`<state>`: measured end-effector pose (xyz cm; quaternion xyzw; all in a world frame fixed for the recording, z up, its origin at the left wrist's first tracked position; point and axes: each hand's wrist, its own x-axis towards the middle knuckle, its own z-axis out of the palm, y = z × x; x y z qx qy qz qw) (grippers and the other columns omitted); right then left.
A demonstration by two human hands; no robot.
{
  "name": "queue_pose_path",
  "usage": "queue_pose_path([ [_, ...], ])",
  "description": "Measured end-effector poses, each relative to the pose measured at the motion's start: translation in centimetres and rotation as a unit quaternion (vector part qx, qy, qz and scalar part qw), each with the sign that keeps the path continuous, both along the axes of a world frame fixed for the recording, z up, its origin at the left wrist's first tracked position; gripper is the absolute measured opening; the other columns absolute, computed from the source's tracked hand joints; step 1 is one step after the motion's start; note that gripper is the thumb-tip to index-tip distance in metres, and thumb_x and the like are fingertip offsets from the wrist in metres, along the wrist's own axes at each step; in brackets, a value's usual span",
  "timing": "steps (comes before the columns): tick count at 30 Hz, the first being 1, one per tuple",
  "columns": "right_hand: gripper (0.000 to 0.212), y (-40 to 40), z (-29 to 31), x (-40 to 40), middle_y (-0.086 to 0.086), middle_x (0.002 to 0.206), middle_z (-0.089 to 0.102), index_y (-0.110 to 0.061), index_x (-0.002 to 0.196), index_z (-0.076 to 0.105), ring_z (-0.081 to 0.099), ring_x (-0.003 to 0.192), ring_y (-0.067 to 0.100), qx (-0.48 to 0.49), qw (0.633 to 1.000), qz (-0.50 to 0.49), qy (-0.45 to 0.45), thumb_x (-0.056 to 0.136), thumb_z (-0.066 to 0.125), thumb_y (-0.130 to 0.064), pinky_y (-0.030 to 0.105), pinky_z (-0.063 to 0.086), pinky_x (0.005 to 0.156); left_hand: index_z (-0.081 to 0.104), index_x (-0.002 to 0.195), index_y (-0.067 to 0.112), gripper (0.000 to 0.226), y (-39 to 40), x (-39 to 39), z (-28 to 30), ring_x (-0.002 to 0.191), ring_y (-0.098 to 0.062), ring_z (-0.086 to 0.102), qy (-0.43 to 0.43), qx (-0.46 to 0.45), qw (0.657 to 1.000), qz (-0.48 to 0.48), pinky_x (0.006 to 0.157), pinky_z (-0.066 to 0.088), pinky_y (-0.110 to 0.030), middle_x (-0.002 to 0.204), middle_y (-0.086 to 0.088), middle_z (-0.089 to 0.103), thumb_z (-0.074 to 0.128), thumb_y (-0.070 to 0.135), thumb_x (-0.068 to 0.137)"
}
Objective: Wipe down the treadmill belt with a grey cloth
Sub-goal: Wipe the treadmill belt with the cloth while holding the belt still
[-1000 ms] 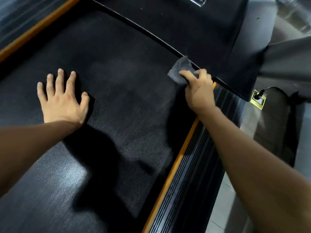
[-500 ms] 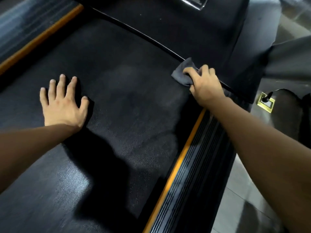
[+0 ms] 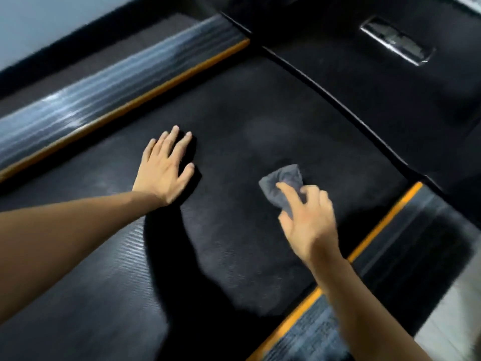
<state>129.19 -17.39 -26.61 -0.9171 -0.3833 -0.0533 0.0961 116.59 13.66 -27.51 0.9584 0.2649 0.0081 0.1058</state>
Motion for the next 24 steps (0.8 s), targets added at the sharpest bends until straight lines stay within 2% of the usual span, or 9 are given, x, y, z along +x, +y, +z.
queue_pose_path([
  [3, 0.053, 0.9, -0.6, 0.2, 0.018, 0.11, 0.053, -0.021, 0.134, 0.059, 0.048, 0.088, 0.038, 0.044, 0.999, -0.009, -0.02, 0.081, 0.06, -0.029, 0.047, 0.041, 0.074, 0.024, 0.16, 0.026, 0.072, 2.9, -7.1, -0.2, 0.156, -0.031, 0.016, 0.013, 0.026, 0.997, 0.077, 0.127, 0.007, -0.046, 0.169, -0.011, 0.018, 0.025, 0.054, 0.093],
  [5, 0.05, 2.1, -0.5, 0.4, 0.022, 0.114, 0.052, -0.017, 0.134, 0.06, 0.048, 0.088, 0.038, 0.076, 0.997, -0.017, -0.026, 0.084, 0.057, -0.025, 0.048, 0.042, 0.074, 0.023, 0.16, 0.029, 0.07, 3.9, -9.1, -0.5, 0.156, -0.03, 0.014, 0.023, 0.029, 0.995, 0.096, 0.127, 0.004, -0.045, 0.169, -0.01, 0.017, 0.025, 0.054, 0.095],
  [7, 0.048, 4.6, -0.1, 0.8, 0.023, 0.116, 0.052, -0.016, 0.134, 0.059, 0.048, 0.089, 0.038, 0.09, 0.996, 0.007, -0.022, 0.087, 0.057, -0.024, 0.048, 0.043, 0.076, 0.021, 0.161, 0.032, 0.068, 4.0, -9.4, -1.0, 0.157, -0.027, 0.012, 0.019, 0.031, 0.994, 0.103, 0.128, 0.003, -0.045, 0.17, -0.007, 0.016, 0.028, 0.052, 0.096],
  [11, 0.049, 13.5, 0.7, 1.6, 0.019, 0.114, 0.053, -0.022, 0.135, 0.056, 0.051, 0.092, 0.04, 0.05, 0.995, 0.089, 0.004, 0.086, 0.063, -0.025, 0.05, 0.046, 0.082, 0.021, 0.16, 0.033, 0.066, 4.0, -9.1, -1.4, 0.157, -0.026, 0.012, -0.001, 0.025, 0.994, 0.104, 0.128, 0.005, -0.047, 0.17, -0.005, 0.017, 0.03, 0.05, 0.098],
  [13, 0.047, 18.3, 1.3, 2.1, 0.019, 0.11, 0.053, -0.022, 0.134, 0.056, 0.05, 0.092, 0.039, 0.055, 0.992, 0.117, 0.002, 0.086, 0.058, -0.025, 0.049, 0.046, 0.081, 0.021, 0.161, 0.033, 0.065, 4.1, -9.1, -1.4, 0.157, -0.026, 0.011, -0.004, 0.022, 0.994, 0.106, 0.128, 0.005, -0.047, 0.17, -0.005, 0.016, 0.03, 0.05, 0.098],
  [17, 0.046, 26.9, 2.5, 5.1, 0.016, 0.115, 0.052, -0.025, 0.134, 0.055, 0.05, 0.099, 0.036, 0.087, 0.989, 0.113, -0.026, 0.088, 0.054, -0.03, 0.045, 0.042, 0.086, 0.019, 0.161, 0.032, 0.066, 4.1, -9.0, -1.6, 0.158, -0.025, 0.008, -0.003, 0.016, 0.994, 0.106, 0.127, 0.006, -0.049, 0.171, -0.005, 0.014, 0.031, 0.05, 0.099],
  [19, 0.048, 29.9, 1.7, 7.0, 0.017, 0.125, 0.051, -0.027, 0.137, 0.052, 0.05, 0.108, 0.036, 0.06, 0.992, 0.103, -0.038, 0.09, 0.053, -0.032, 0.046, 0.04, 0.092, 0.018, 0.162, 0.029, 0.067, 4.3, -9.0, -1.7, 0.158, -0.025, 0.007, 0.0, 0.018, 0.994, 0.107, 0.127, 0.006, -0.05, 0.171, -0.005, 0.013, 0.031, 0.05, 0.099],
  [22, 0.051, 31.5, -1.0, 8.5, 0.021, 0.155, 0.03, -0.023, 0.148, 0.042, 0.033, 0.14, 0.038, 0.016, 0.992, 0.111, 0.049, 0.097, 0.05, -0.024, 0.048, 0.029, 0.114, 0.013, 0.163, 0.021, 0.073, 4.2, -8.9, -1.8, 0.159, -0.023, 0.004, 0.0, 0.015, 0.994, 0.111, 0.127, 0.006, -0.049, 0.171, -0.003, 0.01, 0.032, 0.05, 0.099],
  [24, 0.052, 31.7, -1.8, 7.8, 0.023, 0.158, 0.027, -0.016, 0.148, 0.042, 0.031, 0.143, 0.039, 0.034, 0.99, 0.116, 0.079, 0.096, 0.05, -0.016, 0.045, 0.027, 0.118, 0.012, 0.163, 0.017, 0.075, 4.3, -8.8, -2.0, 0.159, -0.023, 0.004, 0.001, 0.015, 0.994, 0.11, 0.127, 0.007, -0.049, 0.171, -0.003, 0.01, 0.032, 0.049, 0.098],
])
